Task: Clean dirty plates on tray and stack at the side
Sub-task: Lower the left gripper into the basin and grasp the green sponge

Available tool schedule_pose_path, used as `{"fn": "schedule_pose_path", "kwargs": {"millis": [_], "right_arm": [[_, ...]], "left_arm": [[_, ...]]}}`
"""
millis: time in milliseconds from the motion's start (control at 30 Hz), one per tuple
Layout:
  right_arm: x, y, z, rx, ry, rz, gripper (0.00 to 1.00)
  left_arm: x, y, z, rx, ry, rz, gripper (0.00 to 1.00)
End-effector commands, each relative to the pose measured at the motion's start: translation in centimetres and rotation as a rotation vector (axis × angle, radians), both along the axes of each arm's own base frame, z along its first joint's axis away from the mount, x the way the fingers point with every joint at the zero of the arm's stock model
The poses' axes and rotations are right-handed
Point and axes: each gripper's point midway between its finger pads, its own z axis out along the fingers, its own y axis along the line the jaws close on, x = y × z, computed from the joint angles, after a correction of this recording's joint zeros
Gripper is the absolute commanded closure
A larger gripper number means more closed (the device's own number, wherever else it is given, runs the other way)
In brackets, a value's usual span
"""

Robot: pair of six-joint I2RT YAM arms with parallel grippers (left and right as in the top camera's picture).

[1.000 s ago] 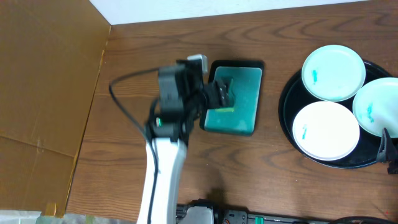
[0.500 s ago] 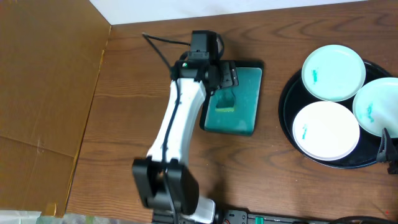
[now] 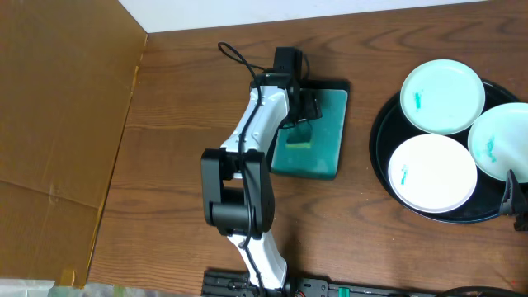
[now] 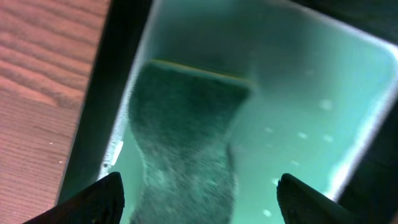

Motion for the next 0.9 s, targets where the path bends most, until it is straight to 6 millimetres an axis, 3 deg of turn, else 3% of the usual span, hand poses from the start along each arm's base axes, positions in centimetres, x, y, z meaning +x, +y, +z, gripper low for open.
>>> {"fn": "schedule_pose_path", "kwargs": {"millis": [0, 133, 367, 433, 533, 633, 700, 733, 833, 867], "right_arm": [[0.0, -0.2, -0.1, -0.013, 0.0, -0.005, 0.01], [0.0, -0.2, -0.1, -0.013, 0.0, -0.005, 0.01], [0.0, -0.2, -0.1, -0.013, 0.0, -0.005, 0.01], [0.0, -0.2, -0.1, -0.013, 0.0, -0.005, 0.01], [0.0, -0.2, -0.1, -0.013, 0.0, -0.005, 0.01], [0.0, -0.2, -0.1, -0.013, 0.0, -0.005, 0.01], [0.0, -0.2, -0.1, -0.013, 0.0, -0.005, 0.01], [0.0, -0.2, -0.1, -0.013, 0.0, -0.005, 0.01], [0.0, -0.2, -0.1, -0.013, -0.001, -0.005, 0.01], [0.0, -0.2, -0.1, -0.013, -0.001, -0.005, 0.01]], "left_arm": [[0.3, 1.5, -1.3, 0.028, 0.021, 0.084, 0.21], [-0.1, 0.7, -3.1, -0.013, 0.069, 0.073, 0.21], [-0.2, 0.5, -4.1, -0.032, 0.086, 0.071, 0.22], [-0.1, 0.5, -4.3, -0.033, 0.08, 0.071, 0.3], [0.0, 0.5, -4.4, -0.033, 0.078, 0.071, 0.52], [0.0, 0.5, -4.4, -0.033, 0.075, 0.071, 0.81], [0.1, 0.5, -4.4, -0.033, 0.074, 0.071, 0.86], [0.1, 0.5, -4.4, -0.033, 0.071, 0.071, 0.84], [0.4, 0.5, -4.3, -0.034, 0.058, 0.071, 0.17], [0.5, 0.5, -4.3, -0.034, 0.055, 0.072, 0.13]]}}
